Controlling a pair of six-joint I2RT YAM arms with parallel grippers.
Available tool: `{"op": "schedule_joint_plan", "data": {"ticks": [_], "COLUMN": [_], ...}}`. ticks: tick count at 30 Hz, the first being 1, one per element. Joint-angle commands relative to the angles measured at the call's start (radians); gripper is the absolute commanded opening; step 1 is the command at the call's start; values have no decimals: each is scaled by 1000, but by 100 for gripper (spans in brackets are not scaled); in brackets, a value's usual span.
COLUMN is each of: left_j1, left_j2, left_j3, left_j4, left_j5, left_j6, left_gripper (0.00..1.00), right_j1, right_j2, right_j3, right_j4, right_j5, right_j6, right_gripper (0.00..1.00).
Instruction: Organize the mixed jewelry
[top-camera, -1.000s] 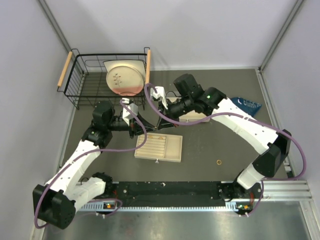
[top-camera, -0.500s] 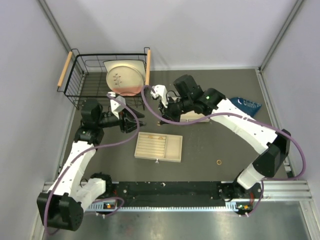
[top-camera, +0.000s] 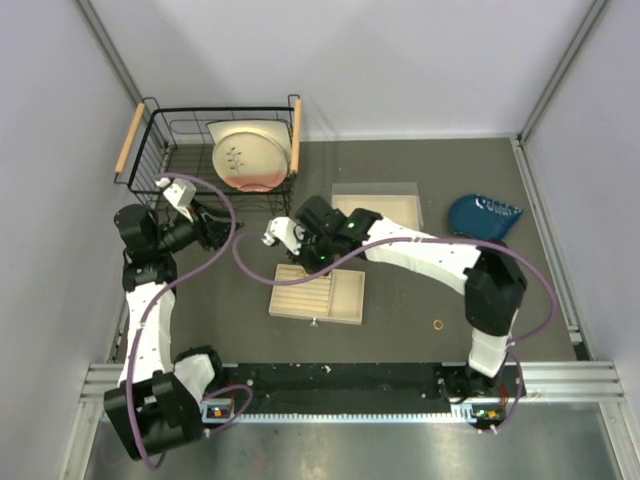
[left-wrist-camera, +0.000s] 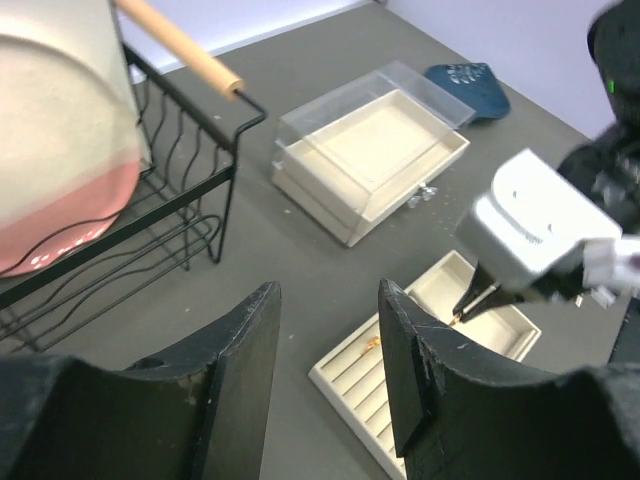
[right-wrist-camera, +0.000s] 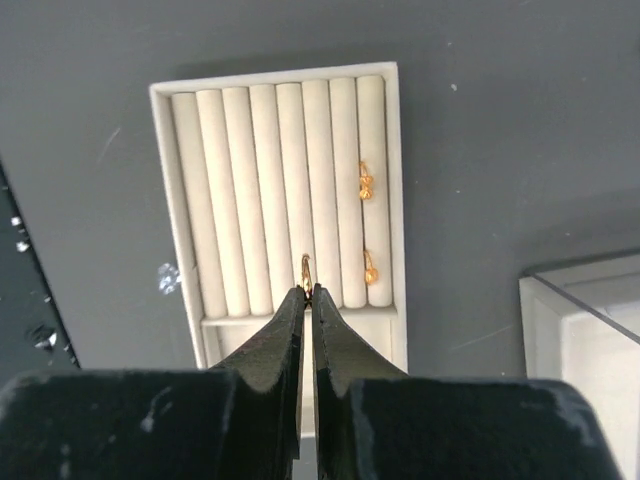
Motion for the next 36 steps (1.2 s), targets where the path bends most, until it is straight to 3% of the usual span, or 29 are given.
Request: {"op": "schedule_joint_plan", "data": {"ticks": [1, 14, 36], "left_j1": [60, 185, 244], "left_j2": [21, 81, 155], "left_j3": [-3, -3, 17], "left_j4": [9, 4, 10], "left_j5": [-23, 5, 9], "left_j6": [8, 26, 31], "left_gripper": [49, 47, 46], "right_j1": [49, 87, 101], "right_j2": [83, 243, 275], "right_j3": [24, 88, 108], "right_j4": [77, 106, 109], "right_j5": [123, 183, 169], "right_j6": [-27, -38, -42], "right_gripper": [0, 0, 0]}}
